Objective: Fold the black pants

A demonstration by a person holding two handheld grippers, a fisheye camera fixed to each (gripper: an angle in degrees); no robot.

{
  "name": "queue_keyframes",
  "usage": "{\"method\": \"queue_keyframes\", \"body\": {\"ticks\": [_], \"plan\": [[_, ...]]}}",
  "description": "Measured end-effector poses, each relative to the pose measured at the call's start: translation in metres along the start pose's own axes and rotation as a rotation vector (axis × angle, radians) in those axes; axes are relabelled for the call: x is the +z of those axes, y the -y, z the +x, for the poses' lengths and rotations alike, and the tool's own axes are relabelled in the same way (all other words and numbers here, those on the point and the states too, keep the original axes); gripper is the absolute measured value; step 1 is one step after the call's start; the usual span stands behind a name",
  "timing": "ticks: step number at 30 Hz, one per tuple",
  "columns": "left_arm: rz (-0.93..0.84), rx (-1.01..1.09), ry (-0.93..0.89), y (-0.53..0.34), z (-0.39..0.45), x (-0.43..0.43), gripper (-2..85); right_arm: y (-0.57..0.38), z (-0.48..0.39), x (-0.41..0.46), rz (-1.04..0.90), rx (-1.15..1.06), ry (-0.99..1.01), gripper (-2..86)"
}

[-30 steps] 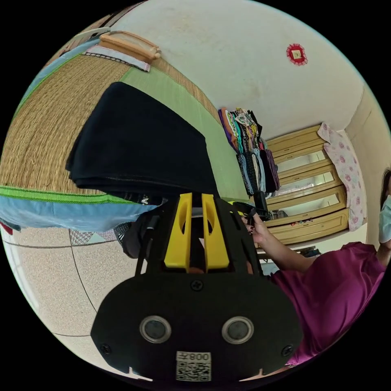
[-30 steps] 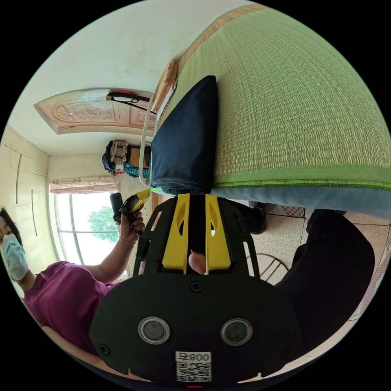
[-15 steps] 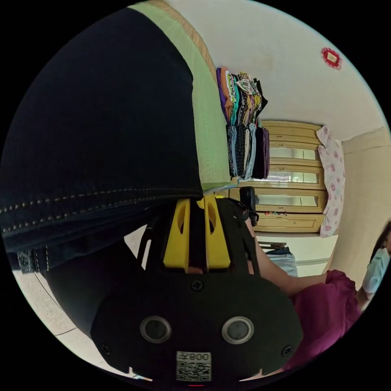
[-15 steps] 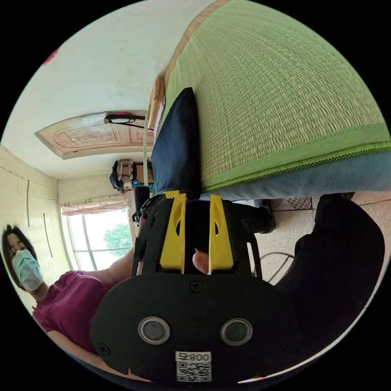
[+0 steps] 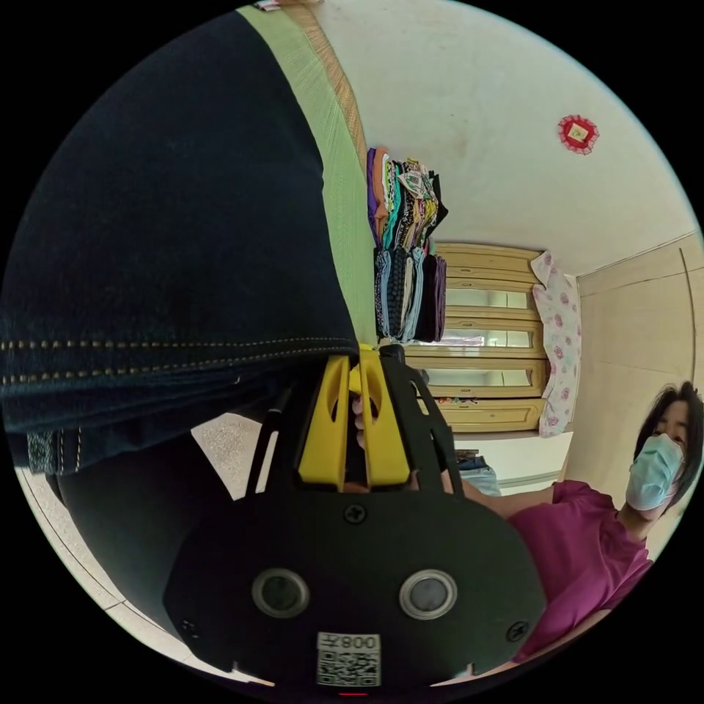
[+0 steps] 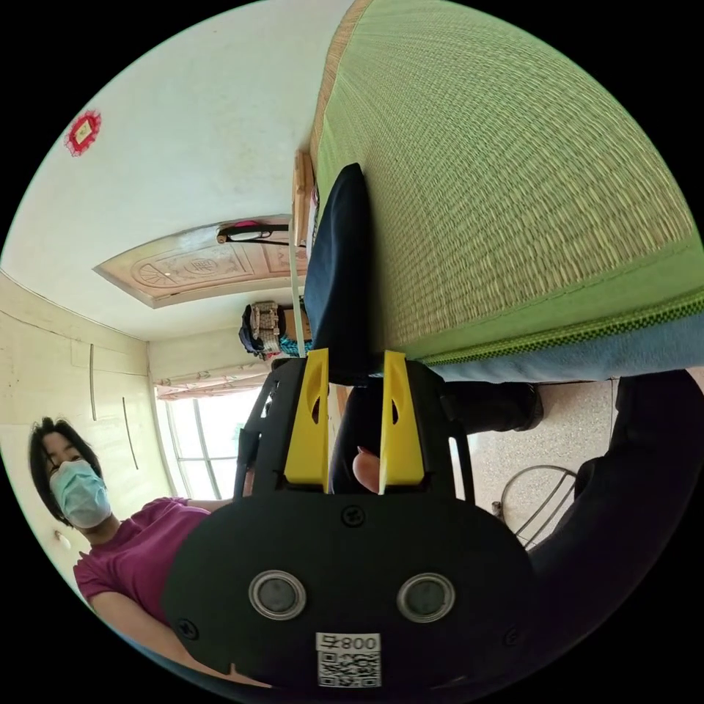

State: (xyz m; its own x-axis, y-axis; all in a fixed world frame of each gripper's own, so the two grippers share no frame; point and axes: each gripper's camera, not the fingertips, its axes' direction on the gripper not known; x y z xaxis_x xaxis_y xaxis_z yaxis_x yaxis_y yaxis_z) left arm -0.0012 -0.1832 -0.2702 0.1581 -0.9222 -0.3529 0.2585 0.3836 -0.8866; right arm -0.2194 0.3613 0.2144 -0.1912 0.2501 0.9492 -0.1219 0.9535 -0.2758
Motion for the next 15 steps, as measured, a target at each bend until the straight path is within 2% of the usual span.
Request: {"method": "queue_keyframes", "body": {"ticks": [15], "plan": [[-0.012, -0.026, 0.014, -0.025, -0.025, -0.004, 3.1, 0.002, 0.053, 0.024, -0.059, 0.046, 0.107, 10.0]]}}
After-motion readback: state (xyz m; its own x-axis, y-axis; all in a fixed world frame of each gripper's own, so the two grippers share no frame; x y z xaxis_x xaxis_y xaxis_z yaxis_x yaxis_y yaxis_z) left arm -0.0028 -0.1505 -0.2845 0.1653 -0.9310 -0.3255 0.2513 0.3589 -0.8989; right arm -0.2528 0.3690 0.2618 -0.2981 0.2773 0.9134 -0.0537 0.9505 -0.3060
